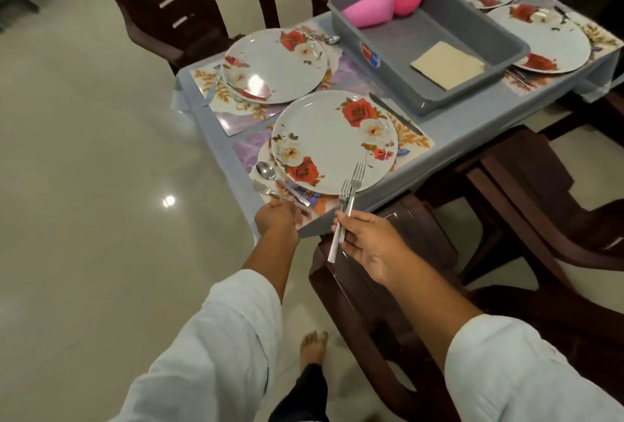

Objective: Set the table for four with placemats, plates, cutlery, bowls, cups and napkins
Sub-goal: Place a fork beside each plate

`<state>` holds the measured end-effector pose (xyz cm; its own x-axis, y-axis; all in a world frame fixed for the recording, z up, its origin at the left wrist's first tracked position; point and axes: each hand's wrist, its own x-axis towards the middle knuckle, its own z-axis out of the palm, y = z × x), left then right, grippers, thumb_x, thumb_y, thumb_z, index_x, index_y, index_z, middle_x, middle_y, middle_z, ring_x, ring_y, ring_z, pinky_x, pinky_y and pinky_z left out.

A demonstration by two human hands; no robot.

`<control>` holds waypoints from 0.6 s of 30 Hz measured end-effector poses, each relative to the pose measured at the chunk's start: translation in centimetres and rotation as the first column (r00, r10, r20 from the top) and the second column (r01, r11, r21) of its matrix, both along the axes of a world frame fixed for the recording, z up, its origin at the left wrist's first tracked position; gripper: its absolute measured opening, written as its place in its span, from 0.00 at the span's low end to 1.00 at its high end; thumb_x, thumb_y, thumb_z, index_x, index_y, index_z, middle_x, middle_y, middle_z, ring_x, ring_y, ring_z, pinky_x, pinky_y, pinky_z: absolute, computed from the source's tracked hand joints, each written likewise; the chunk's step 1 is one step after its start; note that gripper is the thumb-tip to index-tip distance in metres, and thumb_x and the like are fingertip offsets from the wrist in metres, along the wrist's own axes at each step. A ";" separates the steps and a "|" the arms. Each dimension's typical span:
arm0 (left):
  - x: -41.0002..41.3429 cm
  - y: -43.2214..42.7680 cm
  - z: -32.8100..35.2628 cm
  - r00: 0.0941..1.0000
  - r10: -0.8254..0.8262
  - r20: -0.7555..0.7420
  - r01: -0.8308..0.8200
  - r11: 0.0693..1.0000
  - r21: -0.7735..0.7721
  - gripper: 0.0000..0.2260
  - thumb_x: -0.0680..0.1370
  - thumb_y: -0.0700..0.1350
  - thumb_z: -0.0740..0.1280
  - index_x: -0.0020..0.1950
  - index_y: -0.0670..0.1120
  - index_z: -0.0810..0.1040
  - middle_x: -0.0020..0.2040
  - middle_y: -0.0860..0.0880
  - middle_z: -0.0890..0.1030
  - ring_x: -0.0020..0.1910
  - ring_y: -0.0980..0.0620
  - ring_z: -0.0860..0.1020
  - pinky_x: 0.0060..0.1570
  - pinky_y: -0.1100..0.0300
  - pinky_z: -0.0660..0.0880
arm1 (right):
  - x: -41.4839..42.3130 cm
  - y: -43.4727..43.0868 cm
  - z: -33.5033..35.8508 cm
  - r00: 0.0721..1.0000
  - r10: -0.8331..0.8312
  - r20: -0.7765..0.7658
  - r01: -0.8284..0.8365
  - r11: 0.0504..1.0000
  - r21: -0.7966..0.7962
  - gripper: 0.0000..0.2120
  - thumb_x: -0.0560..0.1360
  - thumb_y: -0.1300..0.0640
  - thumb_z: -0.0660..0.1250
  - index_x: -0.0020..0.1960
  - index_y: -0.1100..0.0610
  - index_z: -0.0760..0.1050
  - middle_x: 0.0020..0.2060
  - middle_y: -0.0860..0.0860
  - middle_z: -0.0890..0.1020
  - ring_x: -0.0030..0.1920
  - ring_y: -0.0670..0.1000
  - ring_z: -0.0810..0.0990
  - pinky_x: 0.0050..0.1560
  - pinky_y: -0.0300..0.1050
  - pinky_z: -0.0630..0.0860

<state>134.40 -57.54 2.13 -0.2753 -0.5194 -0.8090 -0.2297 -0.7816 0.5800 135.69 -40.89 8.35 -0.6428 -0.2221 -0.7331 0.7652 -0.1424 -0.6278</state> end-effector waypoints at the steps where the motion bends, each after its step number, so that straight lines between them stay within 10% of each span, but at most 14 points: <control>1: -0.1 0.0 -0.6 0.994 0.107 -0.008 -0.106 0.994 0.036 0.12 0.81 0.35 0.60 0.63 0.33 0.74 0.66 0.35 0.76 0.54 0.39 0.79 0.58 0.47 0.77 | -0.3 -0.6 0.1 1.000 -0.003 0.002 0.003 1.000 -0.005 0.05 0.78 0.61 0.71 0.53 0.59 0.82 0.42 0.53 0.86 0.43 0.47 0.85 0.48 0.44 0.81; 6: -0.9 -0.7 -1.1 0.987 -0.107 0.123 0.114 0.992 -0.055 0.02 0.76 0.35 0.73 0.44 0.41 0.83 0.40 0.42 0.85 0.34 0.48 0.84 0.35 0.58 0.83 | -1.3 -1.9 0.4 1.000 -0.016 -0.009 0.016 1.000 0.005 0.02 0.78 0.61 0.70 0.50 0.58 0.82 0.40 0.52 0.87 0.47 0.50 0.84 0.60 0.50 0.79; 18: -0.4 -2.3 0.3 0.829 -0.534 0.170 0.554 0.825 -0.113 0.10 0.79 0.35 0.66 0.60 0.40 0.78 0.49 0.45 0.81 0.40 0.50 0.81 0.43 0.57 0.83 | -0.5 -1.3 0.6 0.990 -0.143 -0.003 0.143 0.990 0.008 0.05 0.78 0.61 0.71 0.53 0.59 0.82 0.39 0.52 0.87 0.44 0.49 0.84 0.55 0.49 0.80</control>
<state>134.01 -59.88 2.41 -0.4515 -0.4333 -0.7800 -0.6697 -0.4130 0.6172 135.17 -42.15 8.98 -0.6691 -0.1219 -0.7331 0.7361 -0.2447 -0.6311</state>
